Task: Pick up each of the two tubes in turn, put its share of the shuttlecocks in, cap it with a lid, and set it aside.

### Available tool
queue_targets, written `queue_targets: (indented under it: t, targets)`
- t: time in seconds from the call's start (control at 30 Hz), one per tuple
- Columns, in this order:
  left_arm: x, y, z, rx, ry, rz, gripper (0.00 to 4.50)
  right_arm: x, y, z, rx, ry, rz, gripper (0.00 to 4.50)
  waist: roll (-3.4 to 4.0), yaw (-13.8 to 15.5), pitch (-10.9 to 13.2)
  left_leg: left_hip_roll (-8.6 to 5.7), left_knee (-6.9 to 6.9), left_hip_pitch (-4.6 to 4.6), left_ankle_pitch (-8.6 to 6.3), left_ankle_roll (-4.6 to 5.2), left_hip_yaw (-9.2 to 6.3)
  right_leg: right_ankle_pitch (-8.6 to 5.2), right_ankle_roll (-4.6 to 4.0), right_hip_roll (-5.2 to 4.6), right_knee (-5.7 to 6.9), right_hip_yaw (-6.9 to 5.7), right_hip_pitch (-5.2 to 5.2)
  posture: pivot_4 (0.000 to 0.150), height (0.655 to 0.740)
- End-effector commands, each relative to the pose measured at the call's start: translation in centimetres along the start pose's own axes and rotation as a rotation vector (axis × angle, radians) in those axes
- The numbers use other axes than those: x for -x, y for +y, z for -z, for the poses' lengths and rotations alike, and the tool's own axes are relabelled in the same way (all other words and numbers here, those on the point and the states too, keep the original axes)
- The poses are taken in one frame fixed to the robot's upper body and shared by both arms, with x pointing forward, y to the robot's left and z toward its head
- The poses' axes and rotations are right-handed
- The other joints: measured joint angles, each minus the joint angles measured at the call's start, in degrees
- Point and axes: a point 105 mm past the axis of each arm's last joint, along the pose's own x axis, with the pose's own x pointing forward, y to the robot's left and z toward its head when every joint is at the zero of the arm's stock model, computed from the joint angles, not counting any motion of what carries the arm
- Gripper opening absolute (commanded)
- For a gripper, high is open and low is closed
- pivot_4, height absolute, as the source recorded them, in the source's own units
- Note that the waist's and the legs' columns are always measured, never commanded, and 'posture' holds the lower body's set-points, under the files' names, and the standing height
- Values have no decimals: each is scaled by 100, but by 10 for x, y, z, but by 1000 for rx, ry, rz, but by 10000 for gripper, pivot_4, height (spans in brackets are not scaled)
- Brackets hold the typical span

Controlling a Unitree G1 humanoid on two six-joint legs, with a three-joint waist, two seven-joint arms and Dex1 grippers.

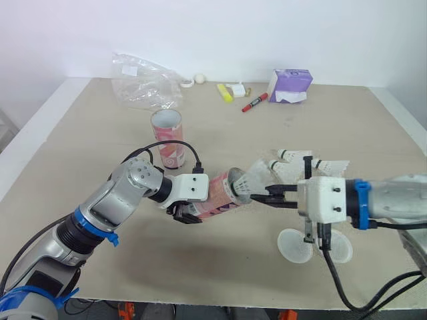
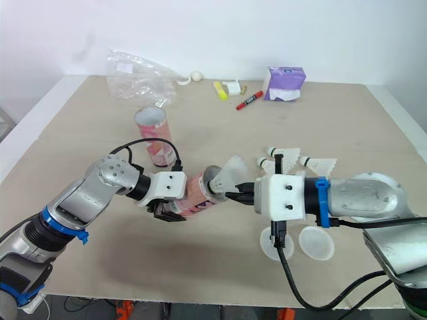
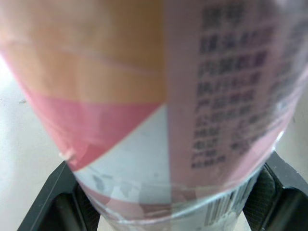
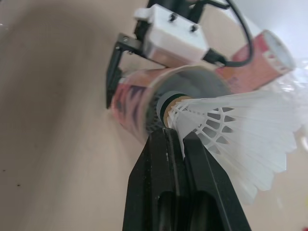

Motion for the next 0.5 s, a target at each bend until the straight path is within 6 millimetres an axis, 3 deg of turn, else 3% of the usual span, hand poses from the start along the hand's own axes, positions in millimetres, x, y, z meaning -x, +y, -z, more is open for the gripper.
queue_targets:
  t: [0.03, 0.13, 0.27, 0.4, 0.5]
  targets:
    - [-3, -5, -1, -3, -2, 7, 32719, 2, -4, -14, 14, -37, -3, 14049, 0, 16, 0, 0, -1, 0, 0, 0, 0, 0, 0, 0, 0, 0, 0, 1500, 7400]
    - [-3, -6, -1, -2, -2, 6, 32719, 6, -5, -15, 7, -32, -8, 30132, 0, 32, 0, 1, -2, 0, 0, 0, 0, 0, 0, 1, 0, -1, 0, 1500, 7400]
    - [-4, -6, -1, -3, -4, 7, 32719, 19, -16, -21, -99, -64, 27, 44557, 0, 34, 0, 1, -2, 0, 0, 0, 0, -1, -1, 1, 1, -1, 0, 1500, 7400]
    - [-4, -6, -2, -9, -6, 9, 32719, 41, -41, -21, -207, -48, 103, 44557, 0, 35, 0, 1, 0, 1, 0, 0, 0, 3, -4, 1, 2, 0, 1, 1500, 7400]
    - [-5, -5, -3, -14, -8, 14, 32719, 49, -50, -12, -226, 4, 111, 44557, 0, 35, 0, 2, 1, 3, 0, 0, 0, 3, -5, 1, 2, -1, 1, 1500, 7400]
